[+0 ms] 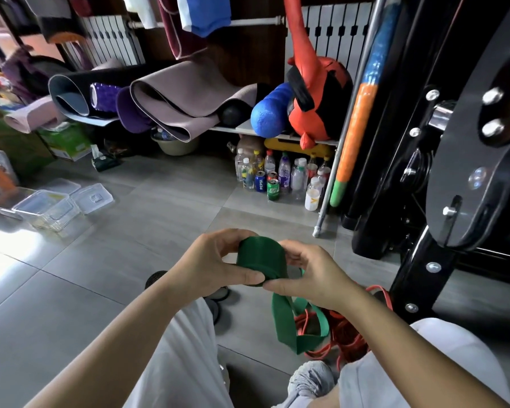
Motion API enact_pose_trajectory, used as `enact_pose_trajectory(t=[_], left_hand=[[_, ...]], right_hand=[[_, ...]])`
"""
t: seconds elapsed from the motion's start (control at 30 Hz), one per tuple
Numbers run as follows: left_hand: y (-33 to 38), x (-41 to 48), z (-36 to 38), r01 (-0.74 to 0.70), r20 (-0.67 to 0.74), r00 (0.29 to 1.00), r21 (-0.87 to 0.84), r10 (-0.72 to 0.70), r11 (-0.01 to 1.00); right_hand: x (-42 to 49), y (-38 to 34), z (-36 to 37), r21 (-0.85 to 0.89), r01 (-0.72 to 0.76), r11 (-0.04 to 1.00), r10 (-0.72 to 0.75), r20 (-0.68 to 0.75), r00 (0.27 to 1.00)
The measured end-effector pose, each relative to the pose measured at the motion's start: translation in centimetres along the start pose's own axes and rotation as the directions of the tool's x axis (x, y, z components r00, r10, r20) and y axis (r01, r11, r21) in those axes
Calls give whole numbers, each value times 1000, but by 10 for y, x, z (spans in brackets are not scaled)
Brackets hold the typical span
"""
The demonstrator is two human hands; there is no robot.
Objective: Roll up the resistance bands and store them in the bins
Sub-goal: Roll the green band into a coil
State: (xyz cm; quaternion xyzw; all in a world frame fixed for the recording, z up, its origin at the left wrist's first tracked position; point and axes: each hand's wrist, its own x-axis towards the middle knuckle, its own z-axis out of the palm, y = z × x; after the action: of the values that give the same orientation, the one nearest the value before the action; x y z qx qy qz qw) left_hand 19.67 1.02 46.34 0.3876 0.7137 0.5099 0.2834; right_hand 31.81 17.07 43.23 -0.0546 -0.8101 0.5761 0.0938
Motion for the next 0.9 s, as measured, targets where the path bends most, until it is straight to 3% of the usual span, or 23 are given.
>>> enact_pose_trajectory(t=[0.2,0.37,0.4,0.43,0.47,0.5,0.57,0.63,0.73,0.83,0.9], left_hand=[[-19,-5,12,-11,-75,997,-464,-27,886],[-24,-7,26,29,6,999,-630,-32,776],[-24,-7,27,50,17,999,-589,-50,806],[-23,-7,24,52,10,999,-435,-53,899],[-21,-7,21,30,4,1000,-144,-30,989],[-18,-7,16,7,15,1000,198,-10,980],[-7,-4,14,-102,108,993,643,41,759],[3,-1,21,-173,207,978,778,13,604],[4,5,29,-177,225,973,868,-51,463],[4,6,22,-90,157,986,801,-63,592],[8,4,15,-88,124,992,750,-10,656]], right_hand=[[1,3,0,48,-3,999,4,-32,999],[-4,6,-1,68,-2,998,6,-61,998],[-5,5,-2,59,-10,998,13,-60,998],[-6,4,-3,27,-23,999,24,-54,998],[-6,5,-5,-33,-43,999,41,-42,998],[-6,5,-6,-125,-66,990,63,-23,998],[-4,4,-5,-356,-83,931,92,7,996],[-2,2,1,-477,-62,877,84,23,996],[-4,1,12,-450,-85,889,92,-5,996],[-6,5,11,-284,-150,947,145,-36,989],[-6,12,2,-316,-124,941,125,-20,992]])
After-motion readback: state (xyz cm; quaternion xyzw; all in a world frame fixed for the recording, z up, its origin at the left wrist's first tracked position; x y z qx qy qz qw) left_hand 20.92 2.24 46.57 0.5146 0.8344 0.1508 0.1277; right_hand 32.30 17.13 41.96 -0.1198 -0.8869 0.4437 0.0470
